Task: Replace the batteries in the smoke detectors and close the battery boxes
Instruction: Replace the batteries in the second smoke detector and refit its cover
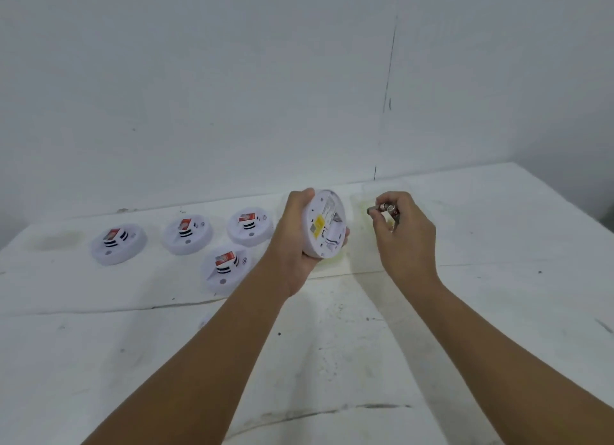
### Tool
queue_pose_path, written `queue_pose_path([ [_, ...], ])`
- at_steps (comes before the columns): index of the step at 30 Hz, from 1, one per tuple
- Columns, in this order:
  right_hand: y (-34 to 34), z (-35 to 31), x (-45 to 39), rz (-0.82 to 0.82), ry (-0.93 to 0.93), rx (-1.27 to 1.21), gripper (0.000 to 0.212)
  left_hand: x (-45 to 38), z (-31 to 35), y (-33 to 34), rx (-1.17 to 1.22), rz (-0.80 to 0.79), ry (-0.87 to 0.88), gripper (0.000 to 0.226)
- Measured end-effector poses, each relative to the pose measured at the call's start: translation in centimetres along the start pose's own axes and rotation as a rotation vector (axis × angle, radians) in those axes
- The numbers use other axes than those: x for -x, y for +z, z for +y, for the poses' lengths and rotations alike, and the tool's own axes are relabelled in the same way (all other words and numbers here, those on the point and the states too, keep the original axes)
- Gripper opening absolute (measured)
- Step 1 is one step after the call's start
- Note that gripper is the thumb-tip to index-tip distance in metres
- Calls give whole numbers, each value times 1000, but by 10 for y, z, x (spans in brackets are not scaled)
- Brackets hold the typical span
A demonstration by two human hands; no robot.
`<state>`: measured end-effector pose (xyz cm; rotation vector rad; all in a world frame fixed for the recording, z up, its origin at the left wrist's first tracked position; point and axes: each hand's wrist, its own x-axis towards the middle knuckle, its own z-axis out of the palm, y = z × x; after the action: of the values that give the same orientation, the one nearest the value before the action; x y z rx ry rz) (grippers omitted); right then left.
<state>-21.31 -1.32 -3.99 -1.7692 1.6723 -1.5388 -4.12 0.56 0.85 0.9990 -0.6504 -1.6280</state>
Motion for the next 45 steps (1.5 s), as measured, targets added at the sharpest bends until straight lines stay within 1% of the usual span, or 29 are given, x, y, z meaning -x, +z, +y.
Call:
queue_pose_path([
  [2,-7,12,-12,-26,37,51,13,-6,-3,4,4,4,-8,37],
  [4,-11,24,-21,-85,75,109,15,-11,-7,5,-2,6,-16,38],
  [7,-16,30,-29,-195,102,192,26,-14,-11,5,-15,10,-28,41],
  [10,-15,32,-34,-257,86,308,34,-14,-12,5,-22,10,-20,38],
  [15,-6,32,-37,-369,128,422,35,-16,-9,4,-15,26,0,37],
  [16,-5,32,-39,-399,134,448,37,-16,-9,3,-13,30,1,37],
  [19,-5,30,-45,-497,123,529,56,-17,-10,0,-2,29,3,37],
  [20,-4,31,-46,-513,112,540,58,-17,-10,-1,-3,27,5,37],
  [24,-2,31,-48,-506,95,531,58,-14,-10,-7,6,30,8,37],
  [26,-1,30,-47,-420,49,514,57,-14,-10,-13,20,45,4,41],
  [29,2,26,-40,-271,-43,396,50,-13,-8,-21,55,65,9,50],
  [33,15,13,-30,-208,-147,263,38,-9,0,-32,118,91,38,40],
  [35,24,4,-24,-237,-187,201,32,-8,3,-41,148,112,38,40],
  [38,37,-8,-19,-330,-205,149,24,-6,7,-54,180,133,56,39],
  [40,45,-14,-20,-387,-199,175,20,-4,10,-61,177,146,77,37],
  [45,61,-23,-29,-530,-122,337,21,-4,16,-76,207,180,77,35],
])
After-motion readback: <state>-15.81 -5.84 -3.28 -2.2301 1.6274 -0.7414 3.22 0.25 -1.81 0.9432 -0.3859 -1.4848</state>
